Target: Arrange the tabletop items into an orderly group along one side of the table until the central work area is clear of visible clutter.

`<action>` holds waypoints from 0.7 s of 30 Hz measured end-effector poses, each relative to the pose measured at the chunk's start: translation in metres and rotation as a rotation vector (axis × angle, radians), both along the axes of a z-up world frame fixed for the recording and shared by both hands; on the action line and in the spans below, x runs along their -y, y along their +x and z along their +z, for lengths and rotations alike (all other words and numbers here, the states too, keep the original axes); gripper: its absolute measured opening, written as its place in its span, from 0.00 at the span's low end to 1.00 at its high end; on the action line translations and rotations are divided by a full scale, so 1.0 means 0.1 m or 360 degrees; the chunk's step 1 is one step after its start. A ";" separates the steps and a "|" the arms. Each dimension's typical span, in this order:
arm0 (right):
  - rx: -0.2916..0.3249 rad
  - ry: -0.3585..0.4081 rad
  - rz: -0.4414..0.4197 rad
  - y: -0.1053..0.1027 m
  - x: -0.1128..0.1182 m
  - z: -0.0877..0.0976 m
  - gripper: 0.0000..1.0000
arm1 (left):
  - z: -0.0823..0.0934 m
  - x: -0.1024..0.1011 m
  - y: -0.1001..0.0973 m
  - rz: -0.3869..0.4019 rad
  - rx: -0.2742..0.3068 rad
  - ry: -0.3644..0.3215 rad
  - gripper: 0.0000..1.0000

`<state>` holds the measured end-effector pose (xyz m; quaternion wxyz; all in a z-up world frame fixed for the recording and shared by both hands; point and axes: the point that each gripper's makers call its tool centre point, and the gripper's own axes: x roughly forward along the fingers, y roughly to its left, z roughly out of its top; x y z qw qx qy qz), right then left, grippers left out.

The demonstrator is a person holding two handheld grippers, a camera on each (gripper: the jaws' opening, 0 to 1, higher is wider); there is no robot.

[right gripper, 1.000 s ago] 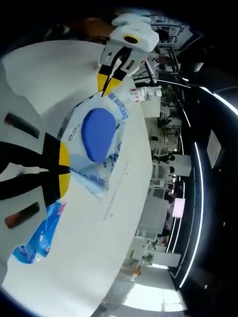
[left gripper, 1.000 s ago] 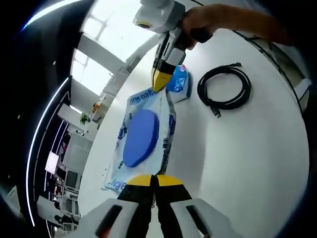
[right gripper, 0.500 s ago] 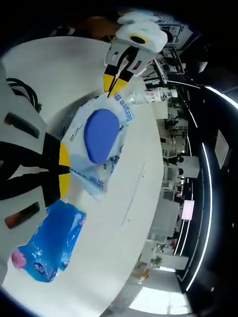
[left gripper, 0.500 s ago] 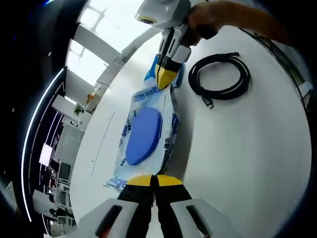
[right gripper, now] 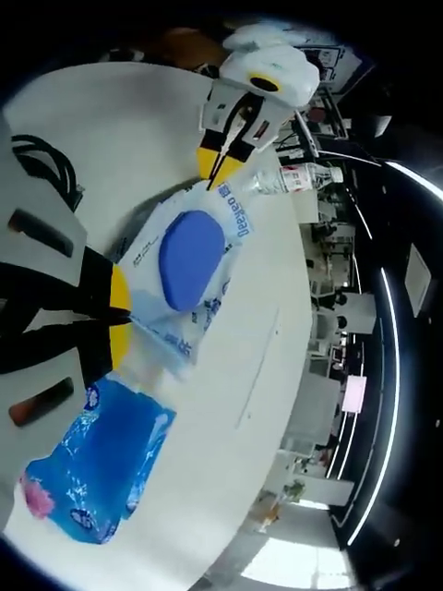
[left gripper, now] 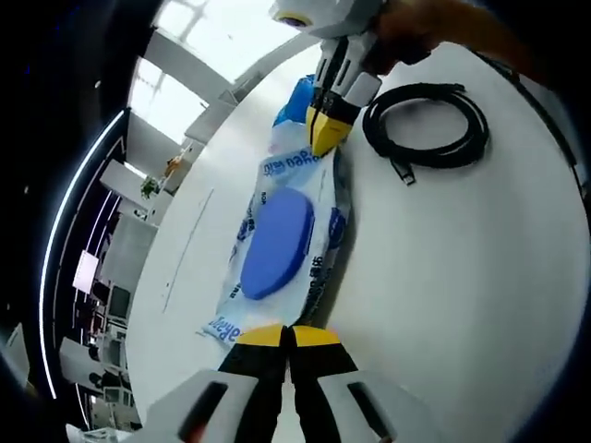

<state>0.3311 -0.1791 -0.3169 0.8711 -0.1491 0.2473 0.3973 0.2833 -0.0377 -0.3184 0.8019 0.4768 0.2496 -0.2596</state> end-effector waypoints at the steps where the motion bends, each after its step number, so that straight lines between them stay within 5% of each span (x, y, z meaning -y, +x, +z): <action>1: -0.0003 0.0003 0.0004 0.00 0.00 0.00 0.00 | 0.01 -0.01 -0.01 0.0004 0.0010 -0.0003 0.00; 12: 0.0075 -0.0064 0.0016 -0.05 -0.01 0.11 0.06 | 0.15 -0.04 -0.03 -0.0009 0.0110 -0.0013 0.07; 21: 0.0167 -0.0084 0.0029 -0.08 -0.01 0.32 0.10 | 0.30 0.01 -0.05 -0.0058 0.0120 -0.0168 0.11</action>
